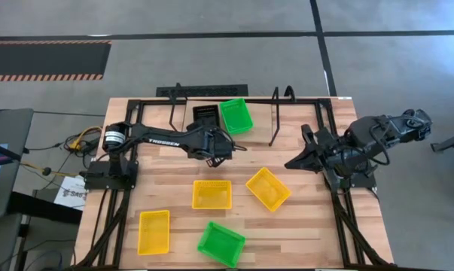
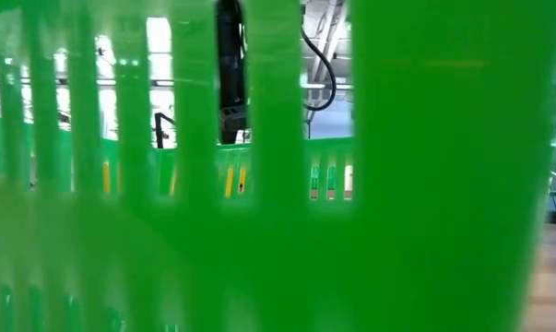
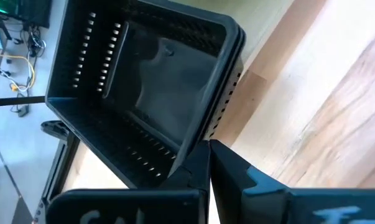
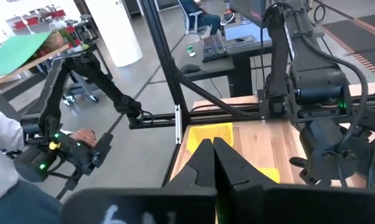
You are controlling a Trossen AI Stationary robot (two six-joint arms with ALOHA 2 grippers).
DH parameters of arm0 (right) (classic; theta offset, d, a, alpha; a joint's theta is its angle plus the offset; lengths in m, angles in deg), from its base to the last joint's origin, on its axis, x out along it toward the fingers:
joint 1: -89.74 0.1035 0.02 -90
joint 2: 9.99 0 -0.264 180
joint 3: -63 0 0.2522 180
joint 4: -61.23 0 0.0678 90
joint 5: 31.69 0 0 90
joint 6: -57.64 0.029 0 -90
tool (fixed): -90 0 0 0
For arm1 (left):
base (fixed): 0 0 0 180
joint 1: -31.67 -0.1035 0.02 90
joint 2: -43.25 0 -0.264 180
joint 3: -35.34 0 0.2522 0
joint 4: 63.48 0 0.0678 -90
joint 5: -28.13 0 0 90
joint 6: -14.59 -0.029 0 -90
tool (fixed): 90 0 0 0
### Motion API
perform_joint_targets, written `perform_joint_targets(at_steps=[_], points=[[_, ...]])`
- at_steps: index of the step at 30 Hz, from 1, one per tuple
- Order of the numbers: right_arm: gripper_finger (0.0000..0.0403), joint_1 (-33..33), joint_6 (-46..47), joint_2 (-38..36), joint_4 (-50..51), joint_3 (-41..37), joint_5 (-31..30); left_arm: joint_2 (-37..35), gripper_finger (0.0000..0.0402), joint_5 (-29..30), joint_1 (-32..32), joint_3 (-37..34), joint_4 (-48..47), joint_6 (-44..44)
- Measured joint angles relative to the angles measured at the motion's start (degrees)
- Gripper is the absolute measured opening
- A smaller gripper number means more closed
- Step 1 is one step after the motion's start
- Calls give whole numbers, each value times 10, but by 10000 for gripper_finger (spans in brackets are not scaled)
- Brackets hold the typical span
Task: Stack baskets on shelf by color
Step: Adjust the black bin on the shelf
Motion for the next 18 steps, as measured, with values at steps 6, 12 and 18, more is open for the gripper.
perform_joint_targets(at_steps=[6,12,18], points=[[5,4,1,-1,0,0,-6,0,0,12,-1,0,-85,26],[3,4,5,-1,0,0,-6,0,0,47,-1,0,-145,61],[3,3,4,-1,9,0,-9,0,0,46,1,15,-154,89]])
